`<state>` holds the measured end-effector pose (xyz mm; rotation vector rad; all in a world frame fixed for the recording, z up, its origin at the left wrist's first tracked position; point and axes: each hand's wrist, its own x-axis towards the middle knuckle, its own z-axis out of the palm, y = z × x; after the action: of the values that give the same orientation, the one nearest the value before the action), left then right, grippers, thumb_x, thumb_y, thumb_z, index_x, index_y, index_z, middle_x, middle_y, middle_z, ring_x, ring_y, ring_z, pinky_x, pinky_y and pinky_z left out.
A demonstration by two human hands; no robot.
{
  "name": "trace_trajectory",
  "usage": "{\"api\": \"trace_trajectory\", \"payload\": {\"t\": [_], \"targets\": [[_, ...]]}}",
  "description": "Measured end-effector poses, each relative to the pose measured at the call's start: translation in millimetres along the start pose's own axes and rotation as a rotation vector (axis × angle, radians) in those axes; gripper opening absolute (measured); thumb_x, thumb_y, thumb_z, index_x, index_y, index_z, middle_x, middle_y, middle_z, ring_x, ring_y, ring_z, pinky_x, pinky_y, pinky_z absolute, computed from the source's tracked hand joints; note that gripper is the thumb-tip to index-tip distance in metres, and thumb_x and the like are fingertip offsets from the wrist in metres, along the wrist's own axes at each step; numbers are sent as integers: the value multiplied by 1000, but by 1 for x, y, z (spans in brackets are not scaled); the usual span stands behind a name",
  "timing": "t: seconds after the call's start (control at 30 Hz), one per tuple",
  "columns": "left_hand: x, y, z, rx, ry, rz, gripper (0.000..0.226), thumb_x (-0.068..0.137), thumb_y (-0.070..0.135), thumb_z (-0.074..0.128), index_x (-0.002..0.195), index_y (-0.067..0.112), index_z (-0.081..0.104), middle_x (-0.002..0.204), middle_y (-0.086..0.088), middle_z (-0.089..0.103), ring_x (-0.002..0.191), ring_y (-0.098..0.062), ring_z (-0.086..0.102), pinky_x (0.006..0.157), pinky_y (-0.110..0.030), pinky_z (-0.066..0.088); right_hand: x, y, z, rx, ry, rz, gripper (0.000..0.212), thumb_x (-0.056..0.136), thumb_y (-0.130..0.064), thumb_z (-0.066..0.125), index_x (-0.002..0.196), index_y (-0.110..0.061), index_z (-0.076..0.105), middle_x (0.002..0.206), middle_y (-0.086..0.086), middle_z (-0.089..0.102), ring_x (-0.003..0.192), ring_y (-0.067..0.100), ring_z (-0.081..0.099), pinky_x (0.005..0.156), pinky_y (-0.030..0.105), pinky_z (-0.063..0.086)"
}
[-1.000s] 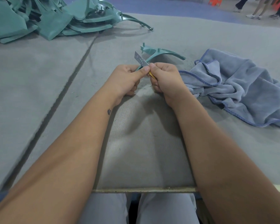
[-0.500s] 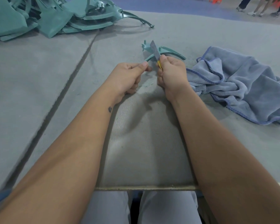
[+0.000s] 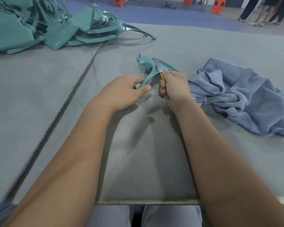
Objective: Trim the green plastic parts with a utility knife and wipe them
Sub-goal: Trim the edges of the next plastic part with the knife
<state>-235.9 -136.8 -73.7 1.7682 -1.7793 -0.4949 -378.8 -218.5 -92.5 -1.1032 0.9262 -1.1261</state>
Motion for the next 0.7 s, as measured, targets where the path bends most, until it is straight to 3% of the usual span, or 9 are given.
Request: {"api": "trace_trajectory", "payload": {"t": [0.07,0.13,0.23,0.3,0.37,0.43,0.6,0.7], "targets": [[1,5,0,-16,78,-22,18,98,32,48,97,28,65,73,3,65,63,-9,61,62,-33,51,-1,1,-1,-64,-66,-40,29,102,-19,44,77,-11,56,46,-4,40,41,11,29,43,21,24],[3,12,3,-191,61,-65,22,98,18,44,89,30,59,81,0,65,54,-6,59,53,-23,52,-2,2,-1,-112,-133,-66,28,102,-21,43,81,-12,60,45,-5,40,41,11,30,43,22,24],[7,17,6,-529,-18,-189,36,92,4,40,104,34,55,74,0,55,44,-9,39,38,-20,32,-5,1,1,-157,-202,-71,30,101,-22,45,77,-15,61,46,-3,40,40,12,30,42,22,23],[10,19,6,-754,17,-229,28,89,-1,38,100,14,60,68,-2,46,46,-9,31,38,-18,24,-8,-1,3,-182,-267,-57,30,100,-22,48,72,-14,58,44,-2,39,38,13,29,43,24,20],[9,21,5,-925,74,-233,22,89,-4,37,83,7,55,66,-4,46,47,-9,34,39,-18,31,-12,-2,5,-188,-331,-41,31,100,-21,49,70,-13,54,42,-2,37,36,11,26,43,24,16],[9,20,3,-1035,93,-257,20,88,-4,37,79,6,52,66,-5,51,48,-9,38,40,-18,36,-15,-3,6,-185,-375,-37,32,100,-20,48,70,-11,52,40,-3,34,34,9,22,39,21,14],[8,13,2,-1099,-67,-333,10,89,11,39,83,10,47,61,4,44,44,-4,23,33,-13,17,-19,-3,9,-190,-359,-53,40,100,-16,49,60,-12,52,44,-1,29,34,7,18,37,18,14],[10,12,4,-1002,-26,-299,10,97,11,45,93,4,51,55,6,36,39,-2,23,33,-13,17,-18,0,10,-270,-285,-98,39,99,-16,51,60,-13,48,41,-4,31,36,5,21,38,18,19]]}}
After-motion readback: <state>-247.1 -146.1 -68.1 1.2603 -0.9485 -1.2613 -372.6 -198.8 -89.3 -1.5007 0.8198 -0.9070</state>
